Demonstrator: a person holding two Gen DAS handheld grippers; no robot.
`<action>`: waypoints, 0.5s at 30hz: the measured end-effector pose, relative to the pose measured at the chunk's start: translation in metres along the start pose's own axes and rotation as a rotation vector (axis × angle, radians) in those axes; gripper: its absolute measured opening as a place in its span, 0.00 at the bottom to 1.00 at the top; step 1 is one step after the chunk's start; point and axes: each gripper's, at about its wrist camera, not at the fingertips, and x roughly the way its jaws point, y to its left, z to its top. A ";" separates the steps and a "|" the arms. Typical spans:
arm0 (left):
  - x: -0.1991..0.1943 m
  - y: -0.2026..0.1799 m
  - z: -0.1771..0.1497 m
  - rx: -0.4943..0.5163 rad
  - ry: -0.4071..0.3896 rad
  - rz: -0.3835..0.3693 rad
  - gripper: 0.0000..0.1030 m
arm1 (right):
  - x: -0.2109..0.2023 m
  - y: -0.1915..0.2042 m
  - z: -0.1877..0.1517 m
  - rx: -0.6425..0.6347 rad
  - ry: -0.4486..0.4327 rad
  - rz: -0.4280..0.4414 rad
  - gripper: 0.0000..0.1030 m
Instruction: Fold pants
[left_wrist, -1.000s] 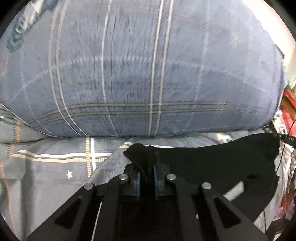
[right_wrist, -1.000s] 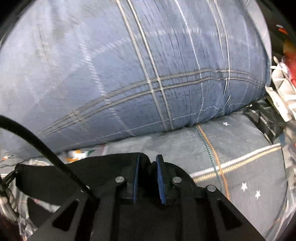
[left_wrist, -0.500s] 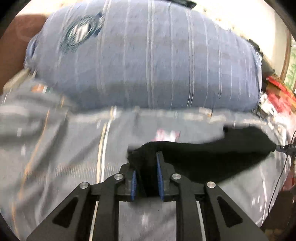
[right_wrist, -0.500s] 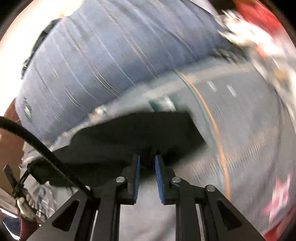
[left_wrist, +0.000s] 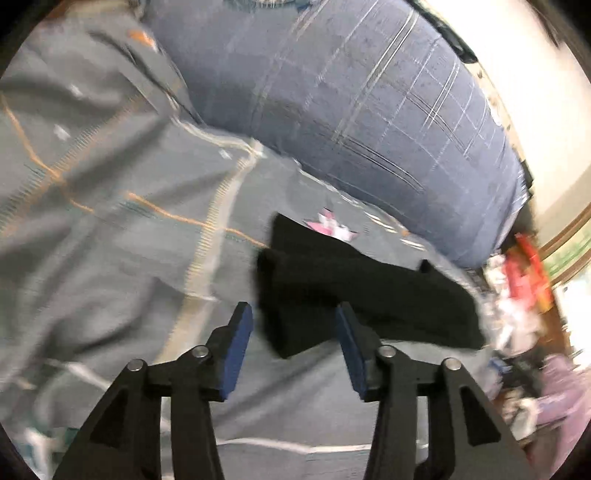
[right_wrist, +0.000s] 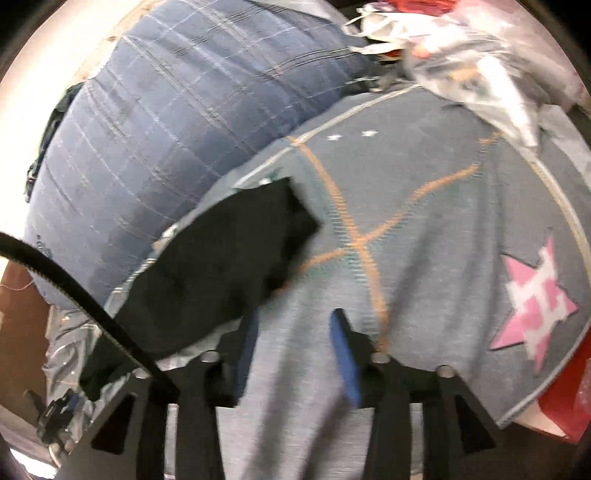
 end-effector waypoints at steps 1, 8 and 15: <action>0.011 0.000 0.003 -0.022 0.026 -0.013 0.45 | 0.004 0.006 0.000 0.002 0.006 0.015 0.47; 0.052 -0.011 0.020 -0.042 0.087 0.008 0.05 | 0.035 0.033 -0.004 0.009 0.066 0.089 0.47; 0.032 -0.094 0.086 0.180 -0.060 -0.018 0.06 | 0.047 0.037 -0.004 -0.003 0.067 0.068 0.47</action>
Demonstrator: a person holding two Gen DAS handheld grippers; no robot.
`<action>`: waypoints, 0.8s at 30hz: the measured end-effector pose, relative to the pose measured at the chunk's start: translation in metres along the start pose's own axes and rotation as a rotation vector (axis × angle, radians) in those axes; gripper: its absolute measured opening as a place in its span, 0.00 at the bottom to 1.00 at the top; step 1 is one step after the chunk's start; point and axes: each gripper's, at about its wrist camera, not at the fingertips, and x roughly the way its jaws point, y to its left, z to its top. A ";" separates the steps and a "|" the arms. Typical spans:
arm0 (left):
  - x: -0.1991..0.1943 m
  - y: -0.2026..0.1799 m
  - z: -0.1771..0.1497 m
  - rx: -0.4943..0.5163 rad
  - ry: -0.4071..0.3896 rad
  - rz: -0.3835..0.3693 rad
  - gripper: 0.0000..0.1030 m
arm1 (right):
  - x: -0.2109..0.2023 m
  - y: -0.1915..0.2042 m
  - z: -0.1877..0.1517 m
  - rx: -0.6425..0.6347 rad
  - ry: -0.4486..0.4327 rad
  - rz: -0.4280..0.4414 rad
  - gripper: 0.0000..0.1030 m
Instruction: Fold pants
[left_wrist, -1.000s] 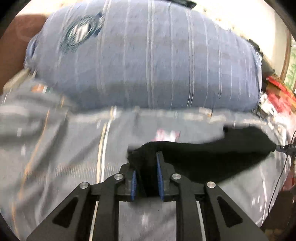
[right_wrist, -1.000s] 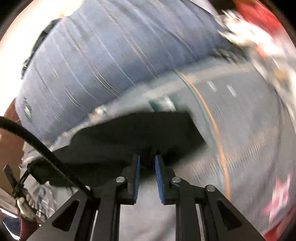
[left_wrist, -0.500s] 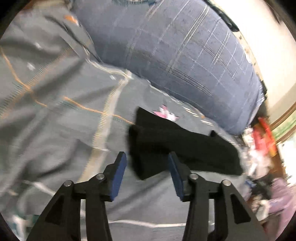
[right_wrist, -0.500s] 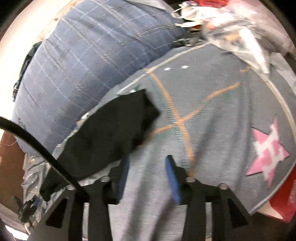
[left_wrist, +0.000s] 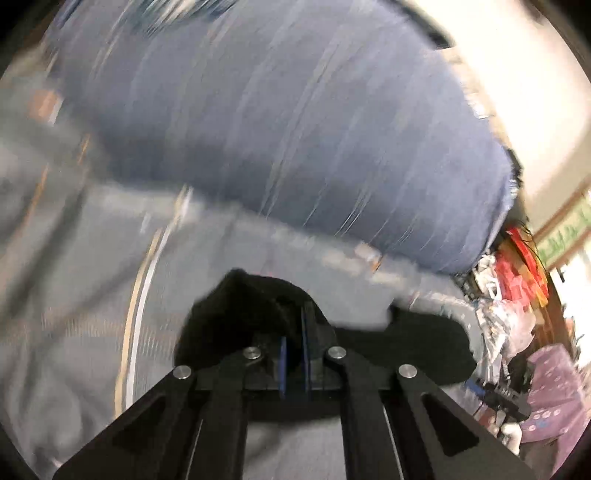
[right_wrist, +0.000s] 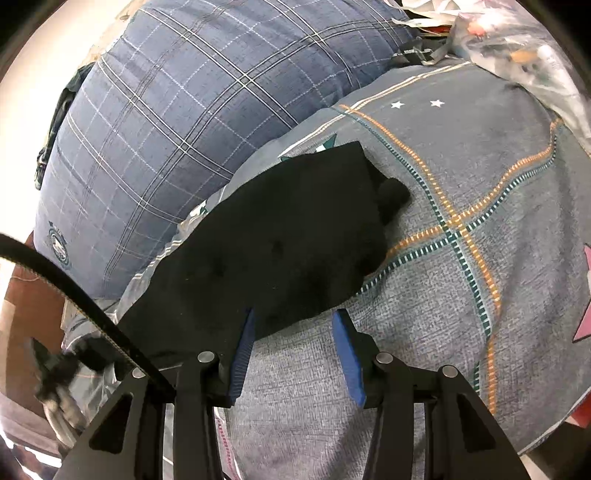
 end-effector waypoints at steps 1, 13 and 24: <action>-0.006 -0.014 0.013 0.041 -0.036 -0.010 0.06 | 0.001 0.000 -0.001 0.006 0.000 -0.002 0.47; 0.032 0.067 -0.092 0.028 0.173 0.216 0.07 | 0.000 -0.009 -0.014 0.012 0.021 -0.022 0.47; -0.015 0.099 -0.085 -0.141 0.023 0.122 0.51 | -0.024 -0.017 0.001 0.087 -0.093 -0.058 0.65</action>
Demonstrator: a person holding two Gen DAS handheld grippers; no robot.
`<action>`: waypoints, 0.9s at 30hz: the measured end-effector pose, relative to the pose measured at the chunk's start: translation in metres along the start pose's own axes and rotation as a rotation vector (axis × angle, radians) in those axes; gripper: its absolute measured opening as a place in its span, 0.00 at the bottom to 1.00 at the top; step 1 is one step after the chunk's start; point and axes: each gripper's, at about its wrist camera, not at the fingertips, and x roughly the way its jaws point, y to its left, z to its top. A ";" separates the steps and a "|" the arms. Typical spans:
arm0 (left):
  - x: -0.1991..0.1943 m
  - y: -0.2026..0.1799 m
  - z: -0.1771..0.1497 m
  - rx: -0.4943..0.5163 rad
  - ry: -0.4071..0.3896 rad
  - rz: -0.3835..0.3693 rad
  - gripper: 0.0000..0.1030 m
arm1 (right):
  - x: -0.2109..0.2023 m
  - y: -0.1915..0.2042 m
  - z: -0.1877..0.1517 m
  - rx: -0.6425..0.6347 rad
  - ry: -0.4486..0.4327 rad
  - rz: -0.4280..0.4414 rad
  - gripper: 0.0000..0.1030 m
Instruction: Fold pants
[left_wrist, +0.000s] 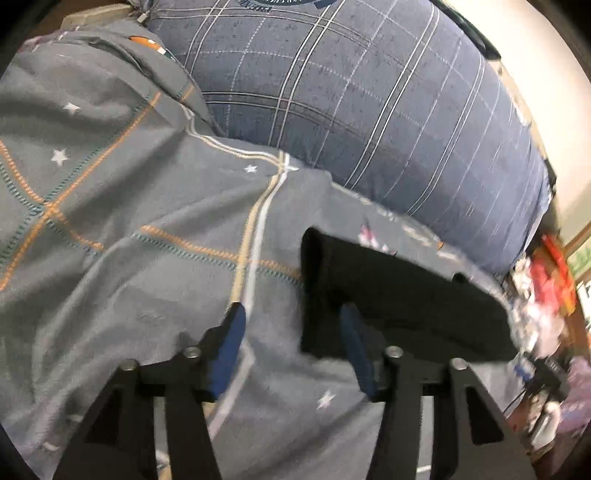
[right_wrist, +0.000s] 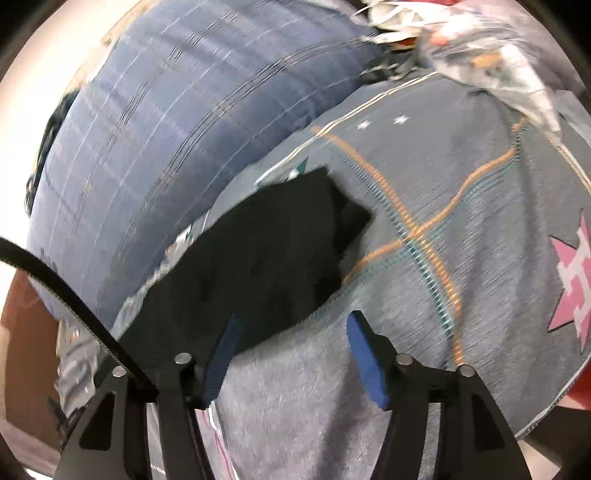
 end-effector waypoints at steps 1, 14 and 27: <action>0.004 -0.003 0.004 -0.008 0.012 -0.023 0.52 | -0.002 -0.003 0.002 0.019 -0.007 0.000 0.65; 0.064 -0.041 0.035 0.012 0.194 -0.076 0.09 | 0.046 0.009 0.030 -0.020 0.075 -0.032 0.20; -0.015 -0.133 0.081 0.365 -0.063 -0.153 0.10 | 0.004 0.075 0.068 -0.230 -0.020 0.003 0.16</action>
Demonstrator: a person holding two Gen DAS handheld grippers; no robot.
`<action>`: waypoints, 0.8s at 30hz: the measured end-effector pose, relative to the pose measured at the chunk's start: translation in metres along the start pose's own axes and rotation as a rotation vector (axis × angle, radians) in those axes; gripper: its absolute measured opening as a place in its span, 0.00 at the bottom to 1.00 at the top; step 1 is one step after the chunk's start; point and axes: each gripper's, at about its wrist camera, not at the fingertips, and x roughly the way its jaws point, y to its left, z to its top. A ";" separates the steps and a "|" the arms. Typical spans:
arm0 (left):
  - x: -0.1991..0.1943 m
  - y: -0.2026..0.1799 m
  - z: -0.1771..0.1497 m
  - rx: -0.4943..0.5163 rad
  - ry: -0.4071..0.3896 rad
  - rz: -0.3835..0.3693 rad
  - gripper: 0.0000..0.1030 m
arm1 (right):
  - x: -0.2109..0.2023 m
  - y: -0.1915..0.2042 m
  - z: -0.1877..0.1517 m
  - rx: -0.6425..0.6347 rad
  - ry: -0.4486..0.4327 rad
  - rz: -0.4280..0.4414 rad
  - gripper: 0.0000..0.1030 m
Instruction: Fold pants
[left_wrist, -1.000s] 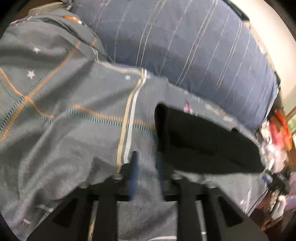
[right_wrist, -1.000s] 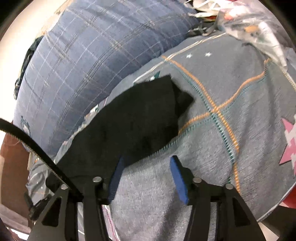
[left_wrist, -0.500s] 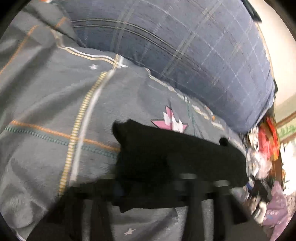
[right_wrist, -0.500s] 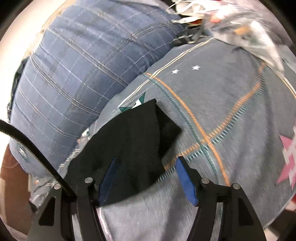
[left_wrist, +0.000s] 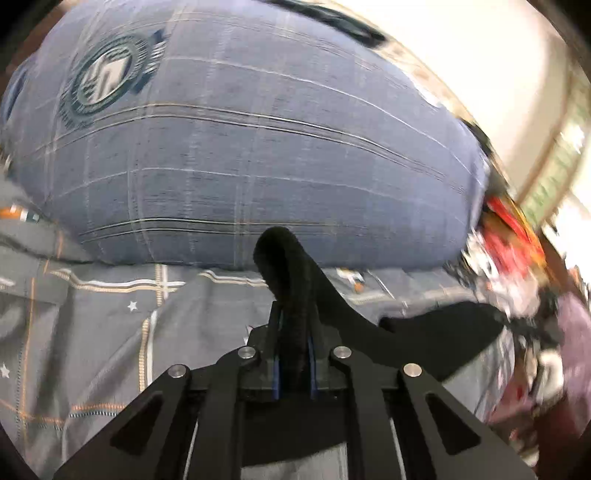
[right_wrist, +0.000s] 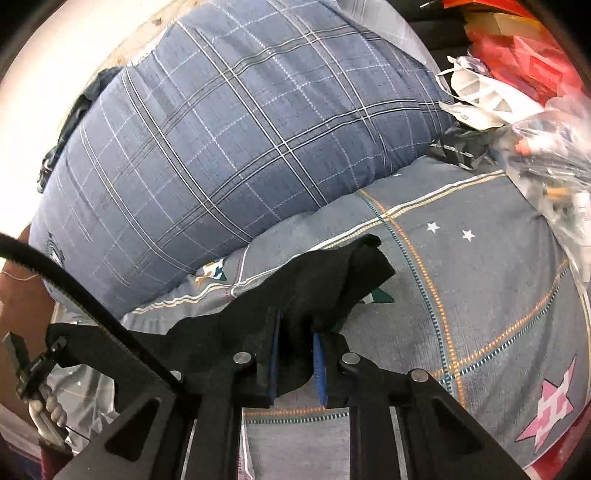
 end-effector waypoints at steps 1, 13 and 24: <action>0.003 -0.002 -0.014 0.027 0.030 0.003 0.10 | 0.003 -0.007 -0.006 0.004 0.013 -0.005 0.16; -0.001 0.092 -0.131 -0.318 0.167 0.104 0.20 | 0.035 -0.071 -0.055 0.118 0.127 -0.108 0.32; 0.038 0.096 -0.099 -0.452 0.206 -0.029 0.24 | -0.015 -0.059 -0.075 0.124 0.008 -0.105 0.36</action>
